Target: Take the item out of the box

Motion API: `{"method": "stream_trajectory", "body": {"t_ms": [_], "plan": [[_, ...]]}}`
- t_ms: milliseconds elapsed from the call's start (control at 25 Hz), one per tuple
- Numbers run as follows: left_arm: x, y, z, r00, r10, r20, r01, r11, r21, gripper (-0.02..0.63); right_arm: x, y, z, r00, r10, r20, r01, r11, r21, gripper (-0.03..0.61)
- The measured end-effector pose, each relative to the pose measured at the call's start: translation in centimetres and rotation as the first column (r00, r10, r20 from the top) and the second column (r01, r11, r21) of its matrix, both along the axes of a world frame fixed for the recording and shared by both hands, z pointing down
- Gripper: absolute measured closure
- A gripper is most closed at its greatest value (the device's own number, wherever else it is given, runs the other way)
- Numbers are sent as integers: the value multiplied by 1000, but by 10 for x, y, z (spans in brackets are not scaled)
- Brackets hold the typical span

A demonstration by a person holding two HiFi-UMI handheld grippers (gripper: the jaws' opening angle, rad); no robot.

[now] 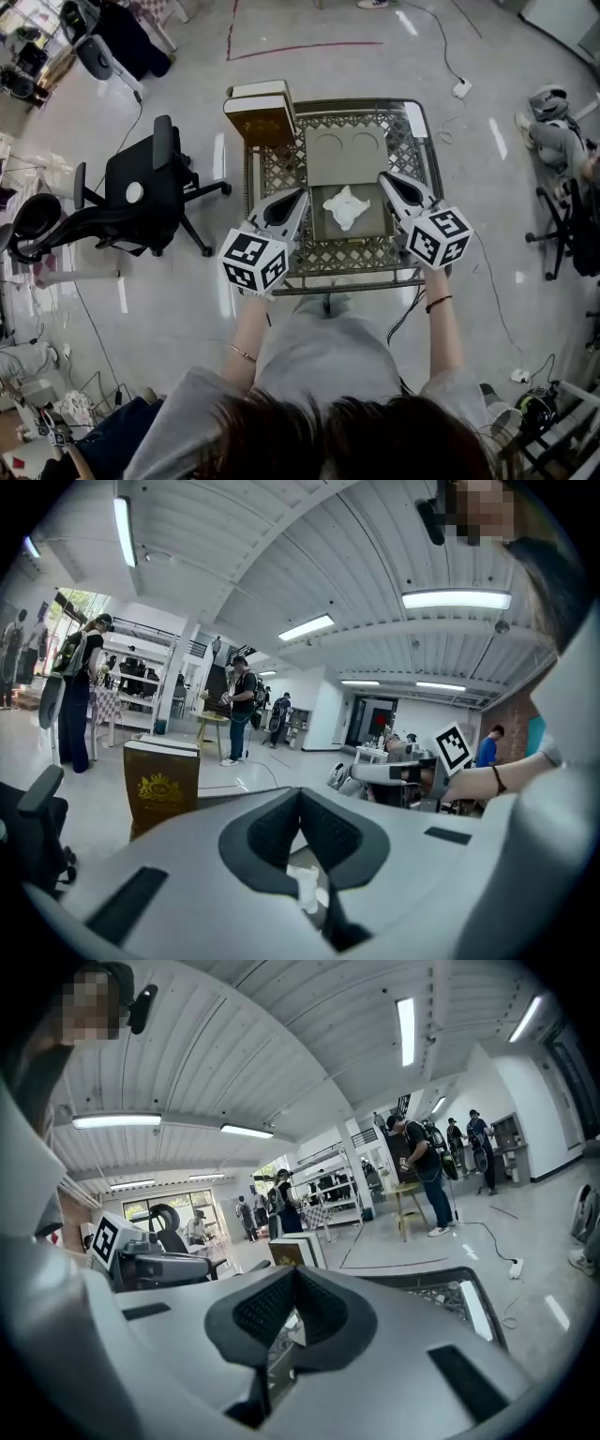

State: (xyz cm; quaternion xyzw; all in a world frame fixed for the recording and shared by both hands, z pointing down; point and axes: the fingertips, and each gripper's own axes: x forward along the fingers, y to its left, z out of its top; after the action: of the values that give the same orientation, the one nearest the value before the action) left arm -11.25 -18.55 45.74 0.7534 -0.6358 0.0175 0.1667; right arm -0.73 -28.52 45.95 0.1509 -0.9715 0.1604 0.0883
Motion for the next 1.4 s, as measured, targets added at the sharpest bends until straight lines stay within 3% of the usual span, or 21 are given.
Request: {"method": "stream_trajectory", "body": {"t_ms": [200, 800, 1320, 1400], "plan": [[2, -7, 28, 999, 25, -25, -27, 998, -64, 595, -11, 4, 32, 996, -75, -53, 72, 996, -51, 557], [12, -17, 99, 988, 73, -137, -97, 978, -184, 595, -27, 6, 122, 952, -183, -244, 143, 975, -170, 557], [18, -21, 143, 978, 89, -189, -137, 956, -260, 597, -34, -2, 186, 896, -209, -392, 120, 964, -239, 552], [18, -21, 147, 976, 85, -199, -137, 954, -266, 597, -35, -2, 194, 888, -219, -405, 119, 959, -258, 508]]}}
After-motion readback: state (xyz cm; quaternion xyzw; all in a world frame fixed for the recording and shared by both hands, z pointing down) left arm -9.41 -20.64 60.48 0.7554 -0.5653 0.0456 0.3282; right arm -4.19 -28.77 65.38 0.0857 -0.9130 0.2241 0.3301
